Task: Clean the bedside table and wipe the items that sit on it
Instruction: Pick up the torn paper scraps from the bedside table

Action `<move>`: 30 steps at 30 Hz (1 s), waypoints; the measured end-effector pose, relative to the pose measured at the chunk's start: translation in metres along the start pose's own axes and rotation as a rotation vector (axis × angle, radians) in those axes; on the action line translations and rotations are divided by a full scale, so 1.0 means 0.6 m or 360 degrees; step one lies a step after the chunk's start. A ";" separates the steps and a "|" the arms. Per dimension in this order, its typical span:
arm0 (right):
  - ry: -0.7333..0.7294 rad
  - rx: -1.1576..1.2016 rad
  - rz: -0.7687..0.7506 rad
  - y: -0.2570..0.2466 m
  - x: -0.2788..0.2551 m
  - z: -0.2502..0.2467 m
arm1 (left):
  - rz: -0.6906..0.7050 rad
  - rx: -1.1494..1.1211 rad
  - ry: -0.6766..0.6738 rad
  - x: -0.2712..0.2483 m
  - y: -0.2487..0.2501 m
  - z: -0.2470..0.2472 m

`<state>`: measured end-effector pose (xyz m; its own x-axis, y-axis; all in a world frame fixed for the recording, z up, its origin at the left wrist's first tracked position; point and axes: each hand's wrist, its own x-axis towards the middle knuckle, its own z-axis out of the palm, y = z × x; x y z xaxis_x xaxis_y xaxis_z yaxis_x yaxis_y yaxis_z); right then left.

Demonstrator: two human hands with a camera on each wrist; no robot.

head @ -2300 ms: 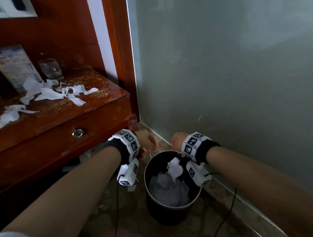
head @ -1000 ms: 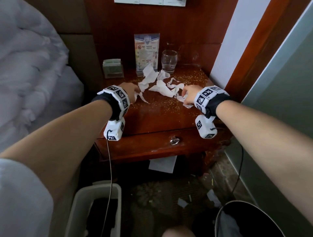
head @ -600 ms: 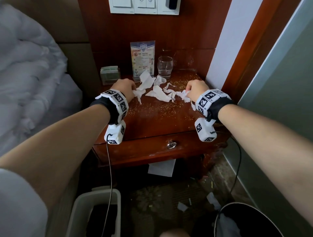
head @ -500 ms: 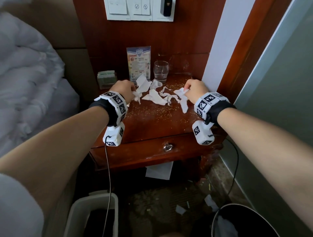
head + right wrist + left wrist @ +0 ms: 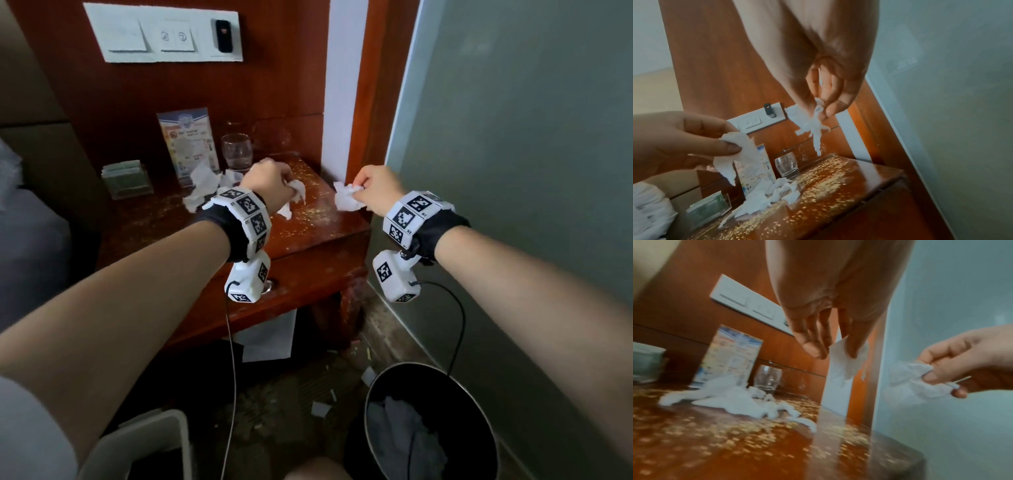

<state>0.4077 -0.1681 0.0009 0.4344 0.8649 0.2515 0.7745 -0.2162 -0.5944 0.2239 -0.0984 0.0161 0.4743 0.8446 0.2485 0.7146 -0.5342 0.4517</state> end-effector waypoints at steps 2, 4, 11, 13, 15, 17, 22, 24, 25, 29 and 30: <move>-0.0126 -0.0077 0.0064 0.032 -0.028 -0.024 | 0.0090 -0.0035 -0.0057 -0.018 0.043 0.025; -0.0249 -0.0193 0.0161 0.066 -0.062 -0.046 | 0.0216 -0.0053 -0.0210 -0.038 0.081 0.061; -0.0671 -0.0557 0.0444 0.175 -0.204 -0.068 | 0.0540 0.0122 -0.0806 -0.128 0.165 0.198; -0.0760 -0.0592 0.0480 0.205 -0.237 -0.060 | 0.0596 0.0179 -0.0983 -0.152 0.178 0.231; -0.0818 -0.0627 0.0505 0.230 -0.263 -0.053 | 0.0624 0.0239 -0.1141 -0.173 0.187 0.262; -0.0913 -0.0697 0.0494 0.246 -0.280 -0.045 | 0.0650 0.0300 -0.1254 -0.188 0.190 0.284; -0.1109 -0.0800 0.0520 0.288 -0.316 -0.023 | 0.0650 0.0272 -0.1419 -0.216 0.200 0.327; -0.1222 -0.0704 0.0583 0.309 -0.325 -0.008 | 0.0649 0.0288 -0.1505 -0.224 0.200 0.340; -0.1288 -0.0639 0.0652 0.318 -0.330 0.000 | 0.0658 0.0321 -0.1538 -0.228 0.200 0.345; -0.1412 -0.0606 0.0760 0.336 -0.339 0.016 | 0.0685 0.0383 -0.1616 -0.233 0.195 0.352; -0.1424 -0.0599 0.0765 0.338 -0.337 0.016 | 0.0686 0.0384 -0.1624 -0.230 0.192 0.350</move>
<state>0.4723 -0.3826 -0.1782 0.3554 0.6365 -0.6846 0.7703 -0.6143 -0.1713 0.3490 -0.2841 -0.1462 0.8237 0.2230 -0.5214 0.4183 -0.8598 0.2930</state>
